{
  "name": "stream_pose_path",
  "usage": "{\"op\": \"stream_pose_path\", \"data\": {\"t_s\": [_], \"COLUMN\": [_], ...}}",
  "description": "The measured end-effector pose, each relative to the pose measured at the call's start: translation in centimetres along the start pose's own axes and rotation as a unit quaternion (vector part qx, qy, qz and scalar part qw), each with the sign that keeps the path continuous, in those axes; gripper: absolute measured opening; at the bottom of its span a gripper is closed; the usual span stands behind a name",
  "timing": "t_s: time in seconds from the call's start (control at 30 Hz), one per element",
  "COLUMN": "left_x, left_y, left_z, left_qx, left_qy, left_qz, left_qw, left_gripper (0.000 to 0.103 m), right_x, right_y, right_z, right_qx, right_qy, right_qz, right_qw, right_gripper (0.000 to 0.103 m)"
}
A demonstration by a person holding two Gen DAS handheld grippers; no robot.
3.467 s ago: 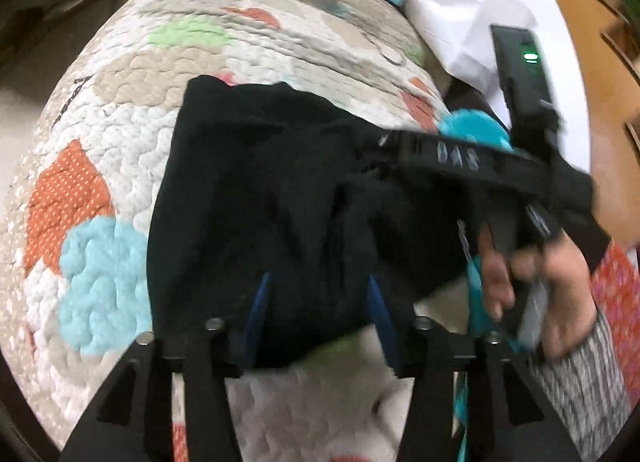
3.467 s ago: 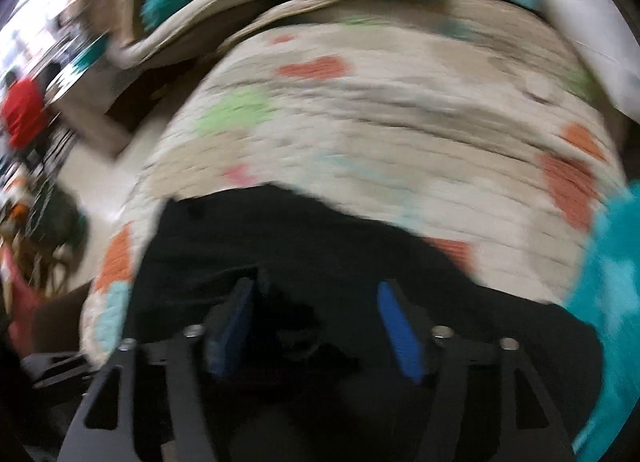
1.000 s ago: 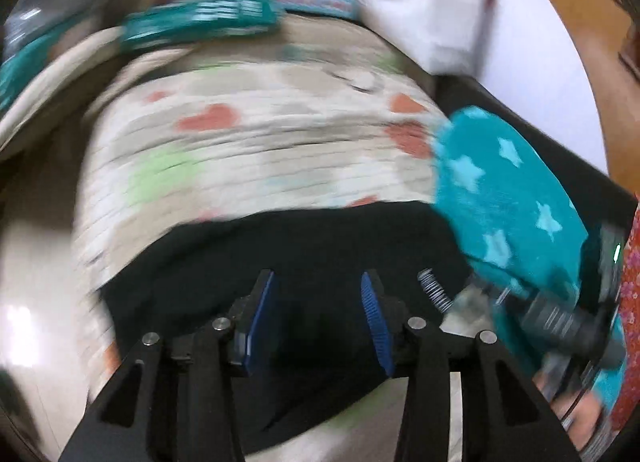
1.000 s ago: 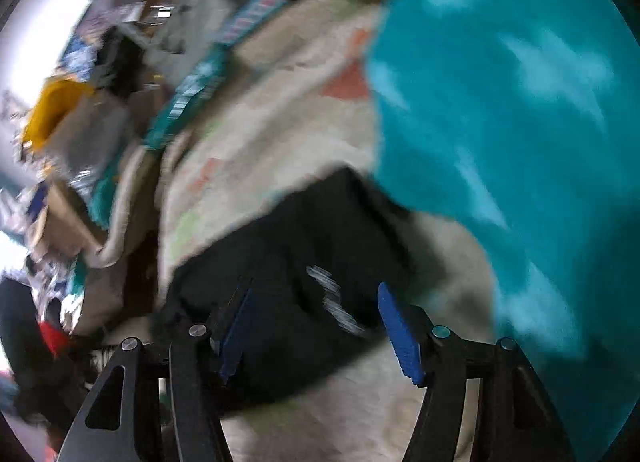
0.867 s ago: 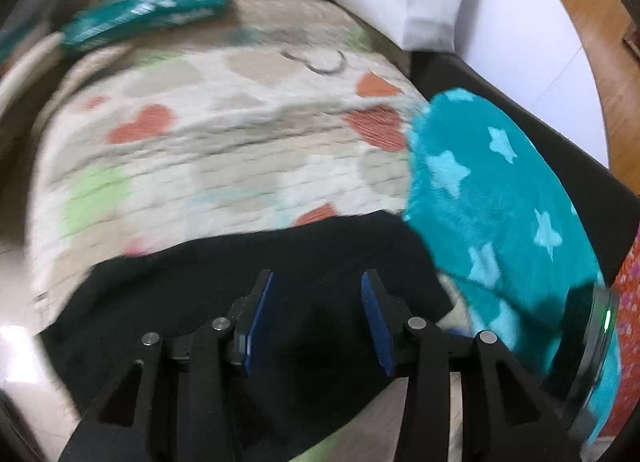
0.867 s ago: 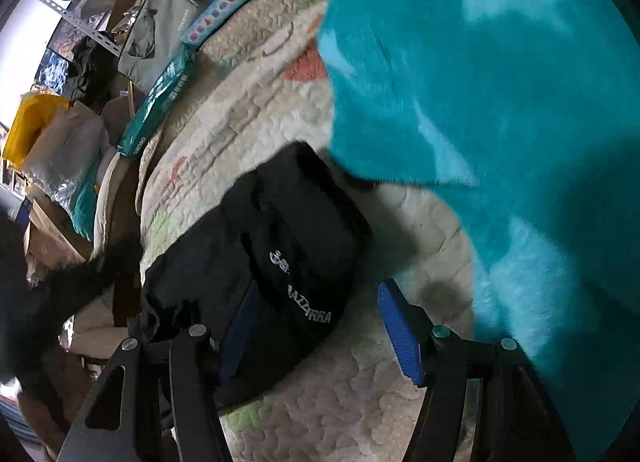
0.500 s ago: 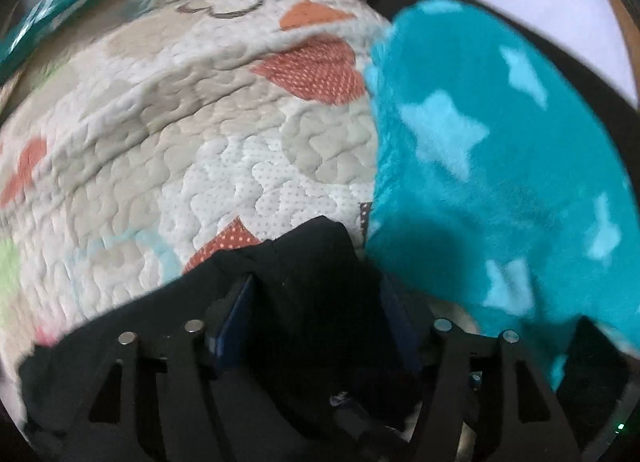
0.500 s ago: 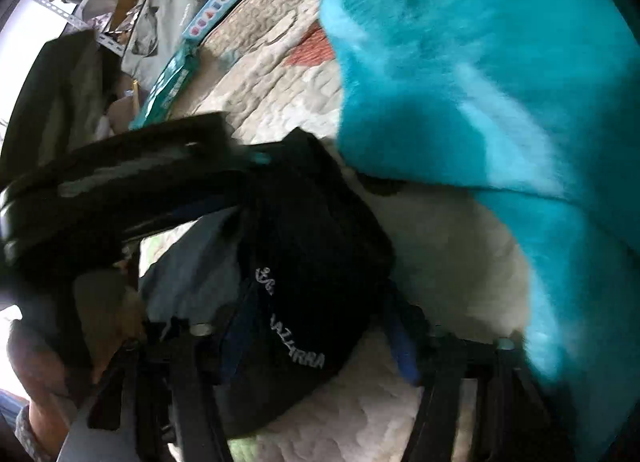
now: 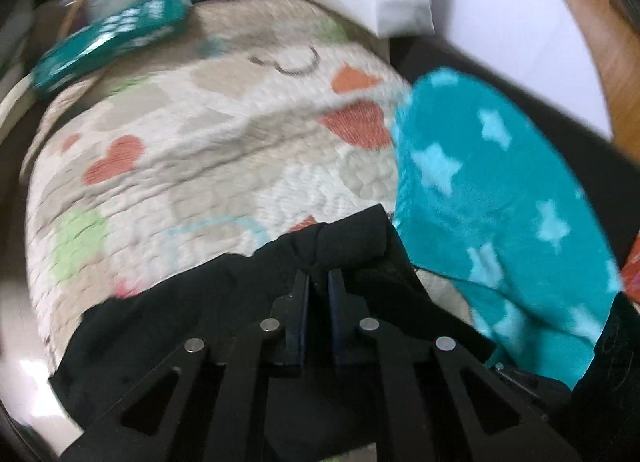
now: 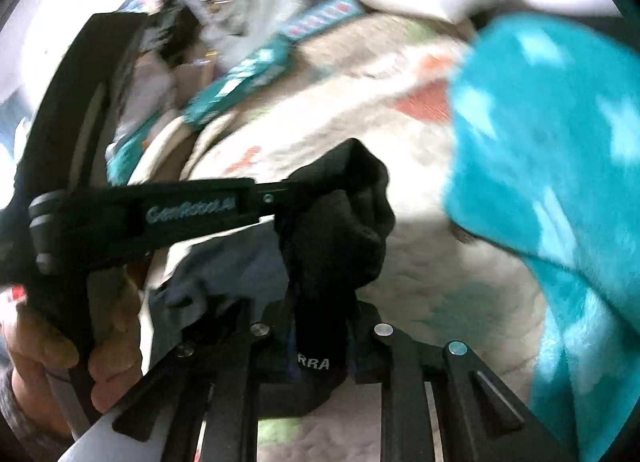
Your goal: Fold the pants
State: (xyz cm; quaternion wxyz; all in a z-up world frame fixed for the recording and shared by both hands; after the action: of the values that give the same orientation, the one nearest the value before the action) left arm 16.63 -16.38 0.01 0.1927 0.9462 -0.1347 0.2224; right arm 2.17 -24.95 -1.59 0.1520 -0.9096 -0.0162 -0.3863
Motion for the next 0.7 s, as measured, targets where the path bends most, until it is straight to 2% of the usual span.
{"op": "stream_pose_path", "data": {"t_s": [0.13, 0.27, 0.37, 0.5, 0.57, 0.7], "left_x": [-0.7, -2.7, -5.0, -8.4, -9.7, -11.4], "left_y": [-5.0, -11.4, -16.5, -22.3, -24.2, -26.9], "left_z": [-6.1, -9.0, -9.8, -9.4, -9.0, -8.1], "left_qx": [-0.027, -0.042, -0.059, -0.089, -0.097, -0.099], "left_qy": [0.045, 0.067, 0.072, 0.077, 0.079, 0.076], "left_qz": [-0.065, -0.141, -0.207, -0.287, -0.311, -0.342], "left_qw": [0.9965, 0.9868, 0.9739, 0.9506, 0.942, 0.9314], "left_gripper": [0.008, 0.008, 0.009, 0.009, 0.009, 0.01], "right_x": [1.1, 1.1, 0.2, -2.0, -3.2, -5.2], "right_y": [-6.9, -12.2, -16.3, -20.9, -22.8, -25.1], "right_z": [-0.9, 0.5, 2.3, 5.0, 6.4, 8.9], "right_qx": [0.022, 0.048, 0.055, 0.052, 0.049, 0.039], "right_qy": [0.008, -0.01, -0.03, -0.056, -0.068, -0.089], "right_qz": [-0.102, -0.166, -0.221, -0.295, -0.326, -0.368], "right_qw": [0.995, 0.985, 0.973, 0.952, 0.942, 0.925], "right_gripper": [0.019, 0.019, 0.019, 0.019, 0.019, 0.02]}}
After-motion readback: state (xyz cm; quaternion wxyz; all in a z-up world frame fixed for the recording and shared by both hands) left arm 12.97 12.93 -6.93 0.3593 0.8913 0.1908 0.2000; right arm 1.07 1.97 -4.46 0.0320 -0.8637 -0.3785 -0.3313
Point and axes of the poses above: each gripper's, at about its wrist camera, not at the fingertips, and z roughly the way its jaws point, y to its right, x to its top, the point moved 1 cm from there along z, roughly the way its jaws point, and after that the axes turned 12 degrees about -z, right-handed, at the moved point
